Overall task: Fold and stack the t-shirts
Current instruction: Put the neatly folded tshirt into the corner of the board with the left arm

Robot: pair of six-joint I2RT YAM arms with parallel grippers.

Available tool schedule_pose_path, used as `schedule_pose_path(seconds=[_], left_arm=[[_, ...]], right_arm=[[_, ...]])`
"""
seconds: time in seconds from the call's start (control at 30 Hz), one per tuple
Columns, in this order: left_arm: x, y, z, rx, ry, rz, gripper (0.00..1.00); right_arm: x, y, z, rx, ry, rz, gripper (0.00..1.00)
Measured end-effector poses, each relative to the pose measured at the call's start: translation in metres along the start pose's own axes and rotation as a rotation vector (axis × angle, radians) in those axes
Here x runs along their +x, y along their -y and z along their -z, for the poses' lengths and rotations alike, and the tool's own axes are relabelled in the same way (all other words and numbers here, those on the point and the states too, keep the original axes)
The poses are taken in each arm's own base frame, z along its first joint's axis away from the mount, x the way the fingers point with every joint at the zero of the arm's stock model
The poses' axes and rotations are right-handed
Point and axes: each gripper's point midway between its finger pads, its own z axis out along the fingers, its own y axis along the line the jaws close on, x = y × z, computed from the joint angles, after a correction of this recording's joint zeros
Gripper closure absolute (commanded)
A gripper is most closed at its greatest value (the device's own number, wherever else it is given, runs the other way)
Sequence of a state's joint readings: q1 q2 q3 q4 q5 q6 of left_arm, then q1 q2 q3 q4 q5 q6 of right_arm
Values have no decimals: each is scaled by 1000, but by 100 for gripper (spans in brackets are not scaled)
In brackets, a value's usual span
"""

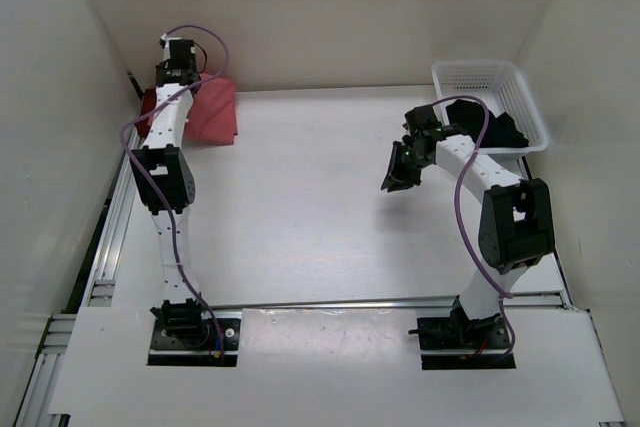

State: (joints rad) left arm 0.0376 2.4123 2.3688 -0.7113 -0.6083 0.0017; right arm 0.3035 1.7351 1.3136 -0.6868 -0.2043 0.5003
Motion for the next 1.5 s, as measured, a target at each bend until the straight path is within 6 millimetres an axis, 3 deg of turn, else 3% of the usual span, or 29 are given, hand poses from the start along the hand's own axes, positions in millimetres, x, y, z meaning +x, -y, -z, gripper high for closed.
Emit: schedule_pose_path(seconds=[0.3,0.7,0.77,0.8,0.9,1.03,1.13,1.27,1.3,1.33,1.4,1.43,1.47,1.5], left_arm=[[-13,-44,-19,-45,27,80,90],[-12,-74,-42,-88,33,128,88],[-5,-76,-53,-99,24,131,66],[0,-76,-59,-105,16,132,35],[17,-80,-78,-129,-12,127,5],[35,-85,-96,-172,-43,122,2],[38,-91,-98,-203,-45,124,1],[25,-99,-94,-237,-4,150,1],[26,-98,-89,-235,-3,149,1],[32,-100,-80,-230,-19,135,1],[49,-97,-53,-181,-64,97,1],[62,-95,-29,-140,-90,71,1],[72,-92,-3,-94,-110,46,1],[77,-89,24,-47,-110,32,1]], right_arm=[[-10,-7,4,-6,10,10,74],[-6,-2,-4,13,-27,2,72],[-5,-1,-4,16,-31,1,70],[-4,-1,-4,16,-32,2,70],[-4,-1,-4,17,-35,1,70],[-1,-2,-4,18,-41,5,70],[1,-3,-3,19,-45,9,69],[3,-7,5,11,-37,25,63],[3,-9,10,6,-28,35,60],[2,-12,17,1,-14,47,49],[1,-15,35,-6,29,77,35],[0,-17,48,-10,57,94,14],[0,-19,63,-14,94,112,1],[-1,-21,79,-18,138,130,1]])
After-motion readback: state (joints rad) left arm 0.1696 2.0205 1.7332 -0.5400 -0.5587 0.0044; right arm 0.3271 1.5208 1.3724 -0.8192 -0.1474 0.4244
